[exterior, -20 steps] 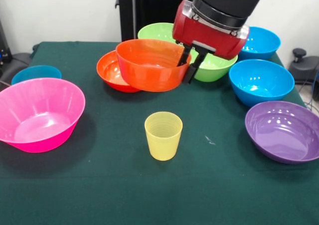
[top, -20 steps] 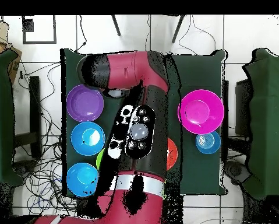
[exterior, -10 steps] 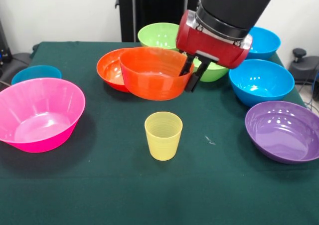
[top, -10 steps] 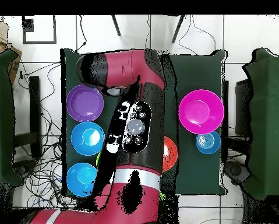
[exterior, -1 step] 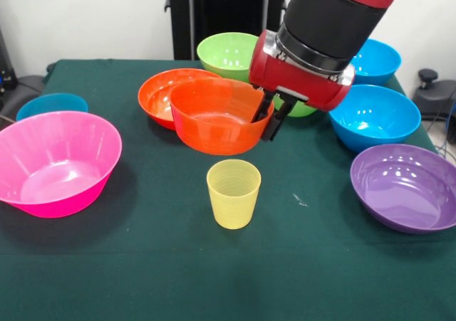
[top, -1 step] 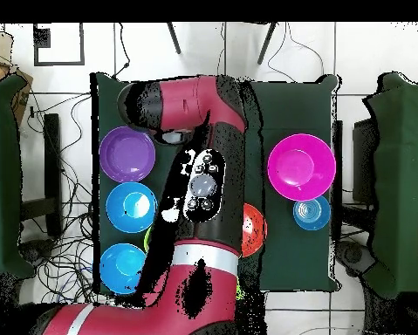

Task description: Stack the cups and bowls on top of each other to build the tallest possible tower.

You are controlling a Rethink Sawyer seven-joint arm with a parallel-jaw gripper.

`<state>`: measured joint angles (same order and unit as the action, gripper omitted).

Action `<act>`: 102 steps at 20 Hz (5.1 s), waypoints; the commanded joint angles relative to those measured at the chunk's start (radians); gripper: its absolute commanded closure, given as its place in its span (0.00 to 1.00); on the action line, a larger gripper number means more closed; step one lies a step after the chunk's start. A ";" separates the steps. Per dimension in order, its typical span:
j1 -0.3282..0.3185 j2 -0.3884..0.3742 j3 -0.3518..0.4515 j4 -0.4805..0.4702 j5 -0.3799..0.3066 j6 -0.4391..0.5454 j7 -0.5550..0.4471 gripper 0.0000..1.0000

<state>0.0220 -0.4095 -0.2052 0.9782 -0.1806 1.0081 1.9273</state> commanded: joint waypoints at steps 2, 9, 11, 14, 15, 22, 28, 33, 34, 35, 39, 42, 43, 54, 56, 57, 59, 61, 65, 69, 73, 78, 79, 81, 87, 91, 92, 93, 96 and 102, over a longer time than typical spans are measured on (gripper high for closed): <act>0.027 0.013 0.033 -0.012 0.006 0.082 0.112 1.00; 0.043 0.013 0.023 -0.029 0.020 0.113 0.128 1.00; 0.047 0.019 0.020 -0.040 0.027 0.122 0.137 1.00; 0.051 0.026 0.018 -0.053 0.044 0.136 0.152 1.00; 0.051 0.034 0.016 -0.067 0.050 0.146 0.154 1.00; 0.063 0.054 -0.002 -0.120 0.071 0.184 0.168 1.00; 0.053 0.092 -0.002 -0.170 0.085 0.185 0.150 1.00; 0.035 0.096 0.001 -0.175 0.091 0.179 0.106 1.00; 0.032 0.097 0.001 -0.178 0.092 0.182 0.100 1.00; 0.035 0.083 0.002 -0.152 0.094 0.168 0.101 1.00; 0.019 0.116 0.005 -0.196 0.094 0.173 0.086 1.00; 0.018 0.087 0.007 -0.121 0.089 0.128 0.071 1.00; 0.017 0.080 0.007 -0.109 0.087 0.126 0.063 1.00; 0.019 0.081 0.017 -0.091 0.093 0.105 0.071 1.00; 0.023 0.079 0.014 -0.082 0.092 0.103 0.076 1.00; 0.024 0.079 0.013 -0.084 0.092 0.107 0.076 1.00; 0.023 0.076 0.013 -0.087 0.094 0.117 0.075 1.00; 0.021 0.076 0.016 -0.085 0.096 0.116 0.072 1.00; 0.018 0.073 0.021 -0.059 0.096 0.087 0.069 1.00; 0.013 0.065 0.026 -0.028 0.096 0.056 0.064 1.00; 0.013 0.058 0.027 -0.006 0.095 0.038 0.065 1.00; -0.003 0.075 0.035 -0.019 0.094 0.024 0.051 1.00; -0.004 0.075 0.035 -0.016 0.093 0.019 0.051 1.00; -0.007 0.078 0.036 -0.022 0.093 0.020 0.047 1.00; 0.001 0.072 0.032 -0.023 0.092 0.029 0.056 1.00; 0.003 0.079 0.031 -0.044 0.095 0.044 0.062 1.00; 0.004 0.085 0.031 -0.052 0.096 0.048 0.068 1.00; 0.007 0.091 0.030 -0.061 0.098 0.054 0.080 1.00; 0.016 0.110 0.025 -0.087 0.102 0.067 0.105 1.00; 0.023 0.127 0.024 -0.111 0.116 0.088 0.126 1.00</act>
<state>0.0351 -0.3069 -0.2550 0.8631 -0.0817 1.0766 1.9275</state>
